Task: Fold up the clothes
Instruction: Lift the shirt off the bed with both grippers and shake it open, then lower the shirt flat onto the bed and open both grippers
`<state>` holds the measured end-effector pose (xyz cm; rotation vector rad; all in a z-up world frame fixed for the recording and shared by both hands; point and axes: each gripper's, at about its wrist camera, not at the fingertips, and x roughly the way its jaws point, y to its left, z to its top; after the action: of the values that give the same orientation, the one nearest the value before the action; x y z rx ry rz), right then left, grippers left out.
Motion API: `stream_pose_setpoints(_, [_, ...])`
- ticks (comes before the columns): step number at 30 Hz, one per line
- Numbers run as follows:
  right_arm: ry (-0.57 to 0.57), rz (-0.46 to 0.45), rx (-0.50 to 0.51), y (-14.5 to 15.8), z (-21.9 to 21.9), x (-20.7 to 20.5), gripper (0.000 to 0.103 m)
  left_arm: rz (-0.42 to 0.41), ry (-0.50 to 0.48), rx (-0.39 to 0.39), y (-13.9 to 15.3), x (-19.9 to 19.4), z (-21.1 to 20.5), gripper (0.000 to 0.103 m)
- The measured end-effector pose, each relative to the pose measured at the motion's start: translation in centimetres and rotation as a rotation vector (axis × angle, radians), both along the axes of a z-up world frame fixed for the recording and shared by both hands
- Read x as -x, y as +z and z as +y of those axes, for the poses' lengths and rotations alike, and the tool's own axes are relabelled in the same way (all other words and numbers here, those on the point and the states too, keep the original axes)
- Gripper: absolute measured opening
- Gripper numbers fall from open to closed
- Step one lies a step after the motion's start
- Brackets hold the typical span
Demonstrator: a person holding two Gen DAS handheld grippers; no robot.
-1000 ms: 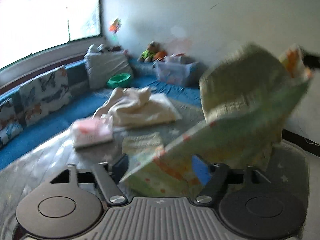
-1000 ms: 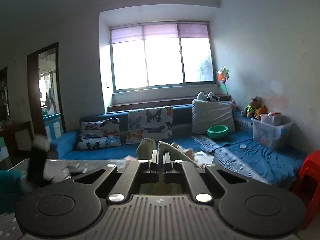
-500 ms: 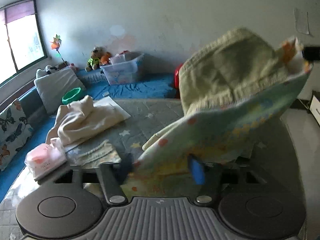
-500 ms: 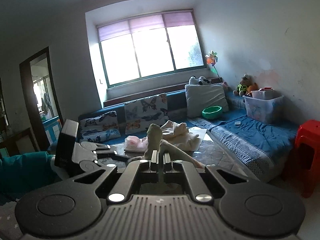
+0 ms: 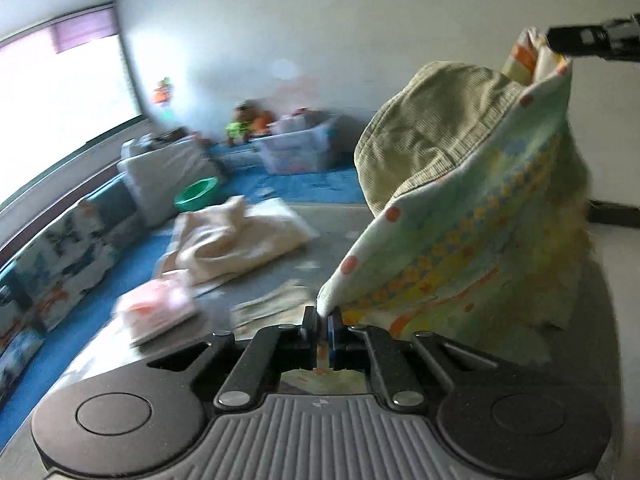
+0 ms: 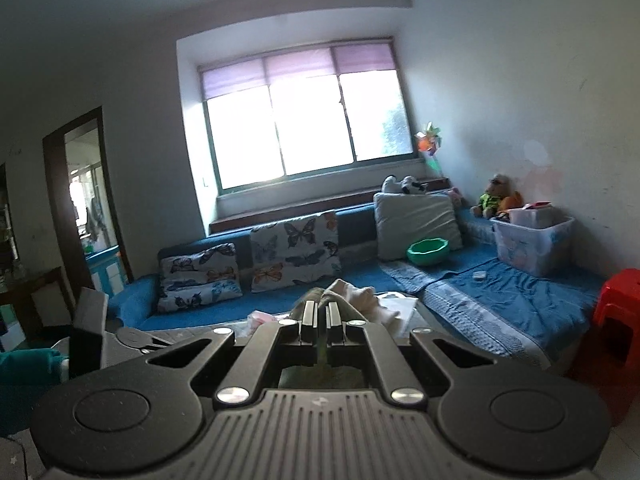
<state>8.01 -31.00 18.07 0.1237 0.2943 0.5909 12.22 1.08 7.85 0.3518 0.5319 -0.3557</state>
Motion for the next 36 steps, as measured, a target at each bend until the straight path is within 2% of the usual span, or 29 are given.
stream_pose_setpoints(3, [0.029,0.011,-0.019,1.1,2.3,-3.2,0.003,-0.049,0.103,0.012,2.2,-0.8,2.0,0.005])
stream_pose_setpoints(8, [0.043,-0.037,-0.082,3.8,6.3,-7.2,0.003,-0.183,0.275,0.032,8.3,-1.5,5.9,0.005])
stream_pose_setpoints(12, [0.107,-0.117,-0.163,5.9,8.5,-7.1,0.003,-0.227,0.292,-0.004,10.0,2.3,7.5,0.005])
stream_pose_setpoints(15, [0.191,-0.162,-0.153,6.1,9.4,-5.2,0.003,-0.252,0.296,-0.038,10.9,5.5,8.5,0.005])
stream_pose_setpoints(19, [0.288,-0.119,-0.099,4.1,9.8,-2.6,0.003,-0.287,0.301,-0.083,12.1,9.8,9.9,0.005])
stream_pose_setpoints(23, [0.383,-0.001,0.007,0.0,9.8,0.1,0.003,-0.181,0.256,-0.121,7.7,14.1,9.6,0.005])
stream_pose_setpoints(26, [0.446,0.089,0.101,-3.0,9.7,2.2,0.007,-0.059,0.217,-0.104,4.0,17.0,9.6,0.006])
stream_pose_setpoints(29, [0.485,0.135,0.133,-4.5,9.5,3.8,0.014,0.071,0.198,-0.076,0.7,19.1,9.9,0.009])
stream_pose_setpoints(31, [0.492,0.161,0.135,-4.9,9.3,4.4,0.027,0.138,0.183,-0.050,-0.8,20.5,9.9,0.010])
stream_pose_setpoints(32, [0.494,0.168,0.145,-5.1,9.5,4.5,0.028,0.158,0.180,-0.038,-1.4,21.1,9.9,0.010])
stream_pose_setpoints(33, [0.496,0.173,0.161,-5.3,10.0,4.4,0.029,0.166,0.181,-0.026,-1.7,21.6,9.8,0.010])
stream_pose_setpoints(36, [0.498,0.210,0.198,-6.7,11.0,4.3,0.046,0.169,0.205,-0.001,-2.1,22.2,10.4,0.013])
